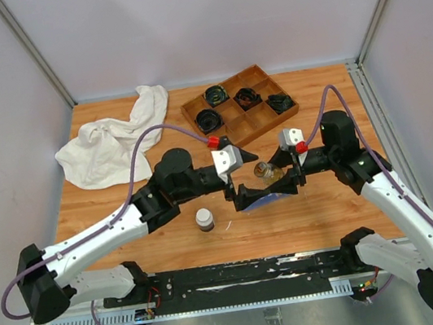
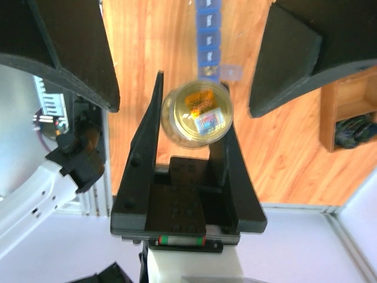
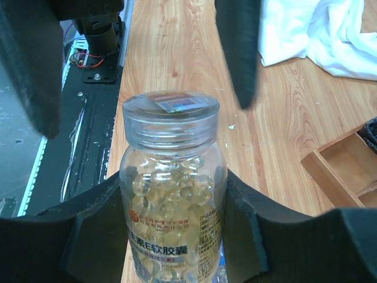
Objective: Sort the pills into containers
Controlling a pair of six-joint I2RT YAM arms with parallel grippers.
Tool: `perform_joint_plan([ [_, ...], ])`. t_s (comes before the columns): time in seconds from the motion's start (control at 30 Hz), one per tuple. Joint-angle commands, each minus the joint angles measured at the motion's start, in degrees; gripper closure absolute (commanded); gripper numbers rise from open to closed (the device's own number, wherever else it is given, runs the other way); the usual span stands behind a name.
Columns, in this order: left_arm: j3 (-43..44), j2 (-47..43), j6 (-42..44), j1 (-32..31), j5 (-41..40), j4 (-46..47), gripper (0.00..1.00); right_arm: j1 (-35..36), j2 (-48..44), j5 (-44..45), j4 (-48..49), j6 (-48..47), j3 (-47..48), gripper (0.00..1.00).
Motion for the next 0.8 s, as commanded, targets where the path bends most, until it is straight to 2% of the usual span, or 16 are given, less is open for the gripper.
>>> perform_joint_plan([
  [0.0, -7.27, -8.45, -5.84, 0.0, -4.76, 12.65, 0.01, -0.9, -0.48, -0.5, 1.3, -0.08, 1.23, 0.94],
  [0.2, -16.38, -17.67, -19.92, 0.01, -10.53, 20.7, 0.01, -0.88, -0.48, -0.5, 1.28, -0.08, 1.22, 0.94],
  [0.37, -20.84, -18.9, -32.59, 0.01, -13.92, 27.54, 0.03, -0.89, -0.39, -0.32, 1.36, -0.08, 1.23, 0.94],
  [0.43, -18.54, -17.67, -35.44, -0.18, -17.0, 24.01, 0.13, -0.85, -0.39, -0.19, 1.3, -0.08, 1.2, 0.94],
  [0.5, -14.61, -15.84, -33.59, -2.13, -23.23, 16.44, 0.18, -0.95, -0.39, -0.04, 1.29, -0.13, 1.15, 0.93],
  [0.63, -7.22, -11.35, -28.66, -8.38, -37.06, 5.65, 0.2, -0.97, -0.39, 0.05, 1.29, -0.18, 1.12, 0.93],
  [0.77, -2.03, -6.9, -27.4, -10.76, -42.23, -0.21, 0.24, -0.94, -0.39, 0.07, 1.28, -0.17, 1.14, 0.93],
])
